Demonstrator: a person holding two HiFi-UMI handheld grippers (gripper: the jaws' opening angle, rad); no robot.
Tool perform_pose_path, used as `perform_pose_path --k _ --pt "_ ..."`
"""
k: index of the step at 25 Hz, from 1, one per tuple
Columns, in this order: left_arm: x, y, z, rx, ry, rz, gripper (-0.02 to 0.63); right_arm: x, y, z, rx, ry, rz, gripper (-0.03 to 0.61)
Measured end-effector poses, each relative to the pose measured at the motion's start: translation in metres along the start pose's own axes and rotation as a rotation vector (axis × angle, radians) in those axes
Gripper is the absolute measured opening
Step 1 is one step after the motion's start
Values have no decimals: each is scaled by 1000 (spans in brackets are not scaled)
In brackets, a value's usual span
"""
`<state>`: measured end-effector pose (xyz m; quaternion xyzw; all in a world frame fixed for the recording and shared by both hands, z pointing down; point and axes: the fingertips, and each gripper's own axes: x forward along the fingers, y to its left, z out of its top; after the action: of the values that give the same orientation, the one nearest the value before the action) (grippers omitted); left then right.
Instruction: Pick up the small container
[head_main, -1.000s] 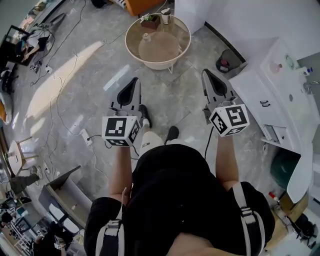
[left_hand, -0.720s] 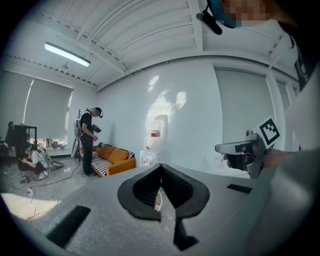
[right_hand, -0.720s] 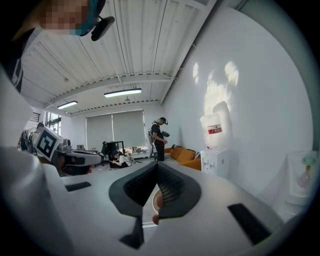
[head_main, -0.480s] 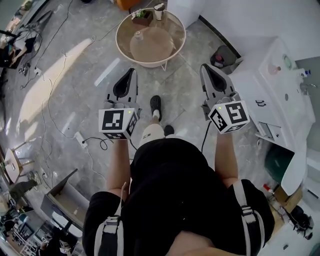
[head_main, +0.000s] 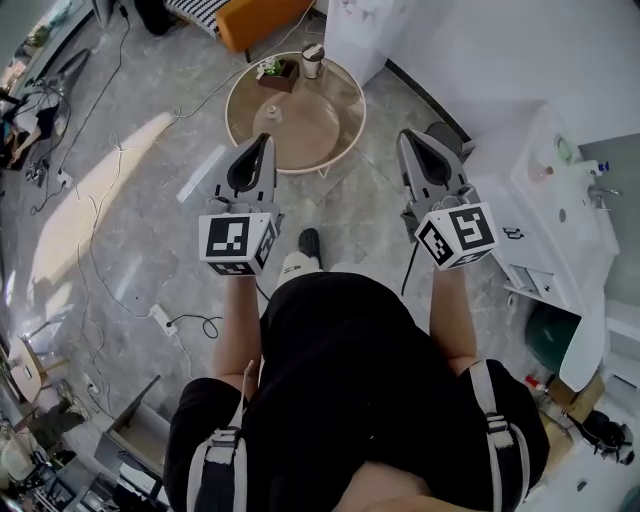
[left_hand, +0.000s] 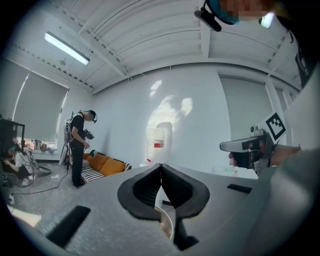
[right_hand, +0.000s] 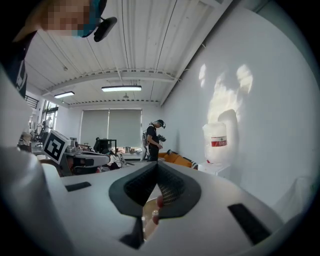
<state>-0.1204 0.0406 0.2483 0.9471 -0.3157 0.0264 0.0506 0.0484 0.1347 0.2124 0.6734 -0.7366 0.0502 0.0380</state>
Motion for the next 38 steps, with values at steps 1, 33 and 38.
perform_pose_path --k 1,33,38 --pt "9 6 -2 -8 2 -9 18 7 -1 0 2 3 -4 3" --pt "172 66 3 -59 26 466 18 256 -124 -9 87 72 537 3" --pt "175 57 -14 -112 18 562 18 276 -132 -25 88 115 647 3"
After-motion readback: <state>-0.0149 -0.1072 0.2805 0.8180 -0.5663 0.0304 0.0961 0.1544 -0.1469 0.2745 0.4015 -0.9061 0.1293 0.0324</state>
